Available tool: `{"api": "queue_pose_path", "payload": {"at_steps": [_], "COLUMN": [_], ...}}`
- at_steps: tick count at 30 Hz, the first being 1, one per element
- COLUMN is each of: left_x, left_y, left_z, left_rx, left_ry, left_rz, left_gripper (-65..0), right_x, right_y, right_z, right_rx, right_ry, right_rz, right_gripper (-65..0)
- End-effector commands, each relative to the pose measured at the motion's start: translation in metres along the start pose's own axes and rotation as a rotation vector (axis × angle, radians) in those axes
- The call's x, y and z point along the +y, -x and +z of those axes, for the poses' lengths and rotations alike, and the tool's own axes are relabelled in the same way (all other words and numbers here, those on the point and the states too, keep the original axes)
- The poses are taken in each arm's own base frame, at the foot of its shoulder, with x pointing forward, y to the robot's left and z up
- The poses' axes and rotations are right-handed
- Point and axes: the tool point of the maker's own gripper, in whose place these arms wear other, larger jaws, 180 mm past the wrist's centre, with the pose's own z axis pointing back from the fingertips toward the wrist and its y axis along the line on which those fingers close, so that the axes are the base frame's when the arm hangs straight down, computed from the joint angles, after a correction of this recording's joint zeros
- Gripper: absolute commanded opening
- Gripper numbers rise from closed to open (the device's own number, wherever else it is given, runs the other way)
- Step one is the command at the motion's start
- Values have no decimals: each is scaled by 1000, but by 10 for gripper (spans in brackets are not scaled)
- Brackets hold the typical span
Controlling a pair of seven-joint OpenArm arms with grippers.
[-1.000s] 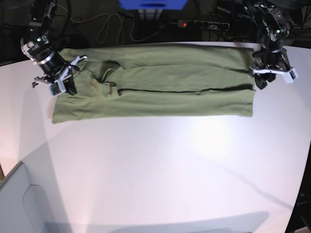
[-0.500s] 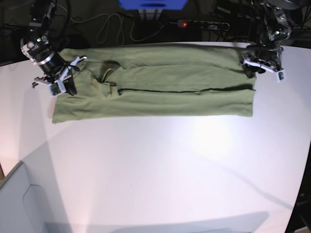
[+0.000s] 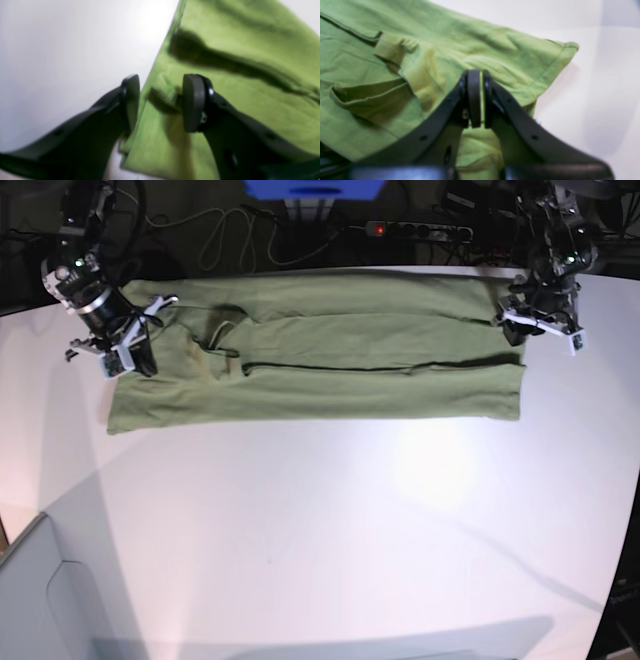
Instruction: Fold the T-shirt properly
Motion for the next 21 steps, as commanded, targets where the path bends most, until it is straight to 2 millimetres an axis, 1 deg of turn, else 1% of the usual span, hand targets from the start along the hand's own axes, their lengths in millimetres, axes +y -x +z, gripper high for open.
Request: {"api": "queue_pose_path", "payload": {"at_steps": [1, 3, 6, 9, 11, 13, 15, 21], "left_x": [0, -5, -21, -31, -33, -29, -22, 10], "left_y": [-16, -20, -36, -39, -36, -31, -23, -4], "left_z": [4, 7, 21, 39, 44, 44, 41, 25], "left_rx": [-48, -62, -112, -136, -128, -113, -86, 0], "left_ry": [1, 15, 42, 59, 61, 53, 39, -18], "left_rz": [-17, -20, -58, -103, -121, -129, -118, -110], "left_gripper": [-381, -381, -381, -381, -381, -381, -381, -382], "right_x": [-3, -4, -4, -4, -4, -4, -4, -4], "right_y": [-12, -13, -13, -13, -13, -13, -13, -13], "right_z": [2, 2, 2, 2, 2, 2, 2, 2], "right_rx": [-45, -46, -46, -46, -46, -46, -46, -46], "right_ry": [-2, -1, -1, -1, -1, -1, -1, -1], "right_rz": [16, 18, 18, 18, 18, 18, 18, 18], "right_gripper": [-645, -645, -645, -645, -645, -645, -645, -645]}}
